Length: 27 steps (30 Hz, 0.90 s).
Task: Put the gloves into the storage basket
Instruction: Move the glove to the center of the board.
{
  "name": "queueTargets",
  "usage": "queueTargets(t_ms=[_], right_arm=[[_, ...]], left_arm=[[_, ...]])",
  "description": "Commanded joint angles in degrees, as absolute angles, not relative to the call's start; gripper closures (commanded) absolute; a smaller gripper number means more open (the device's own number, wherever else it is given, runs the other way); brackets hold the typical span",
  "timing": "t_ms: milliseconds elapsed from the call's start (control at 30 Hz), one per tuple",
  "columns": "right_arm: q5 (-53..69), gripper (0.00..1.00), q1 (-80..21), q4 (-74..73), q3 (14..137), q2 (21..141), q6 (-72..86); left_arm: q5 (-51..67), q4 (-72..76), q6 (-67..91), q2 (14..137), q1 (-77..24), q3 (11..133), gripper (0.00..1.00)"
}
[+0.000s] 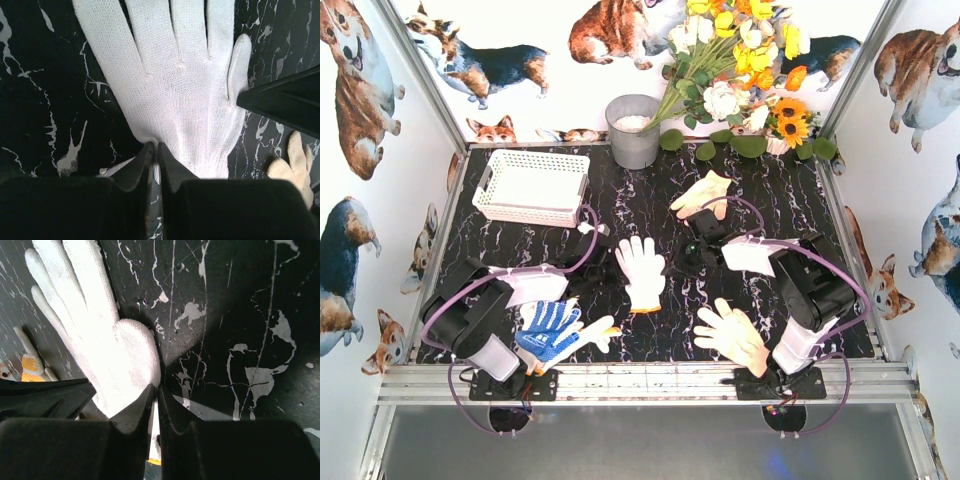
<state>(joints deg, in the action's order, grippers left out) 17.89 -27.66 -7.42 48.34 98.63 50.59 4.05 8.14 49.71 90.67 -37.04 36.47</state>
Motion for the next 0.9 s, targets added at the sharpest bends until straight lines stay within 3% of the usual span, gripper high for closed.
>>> queueTargets(t_ms=[0, 567, 633, 700, 867], right_arm=[[13.2, 0.90, -27.2, -7.6, 49.5, 100.3, 48.2], [9.6, 0.95, -26.3, -9.1, 47.7, 97.6, 47.8], [9.9, 0.94, -26.2, -9.3, 48.1, 97.6, 47.7], [10.8, 0.91, -26.1, -9.4, 48.6, 97.3, 47.3], [11.5, 0.67, -26.1, -9.7, 48.4, 92.7, 47.1]], left_arm=[[-3.2, 6.3, 45.9, 92.8, -36.7, 38.3, 0.98], [-2.1, 8.2, 45.2, 96.7, -35.9, 40.6, 0.97], [-2.0, 8.1, 44.9, 96.0, -35.9, 40.6, 0.89], [-2.4, 7.1, 44.6, 95.0, -35.9, 40.9, 0.75], [-4.2, 0.4, 43.1, 87.8, -35.9, 42.3, 0.43]])
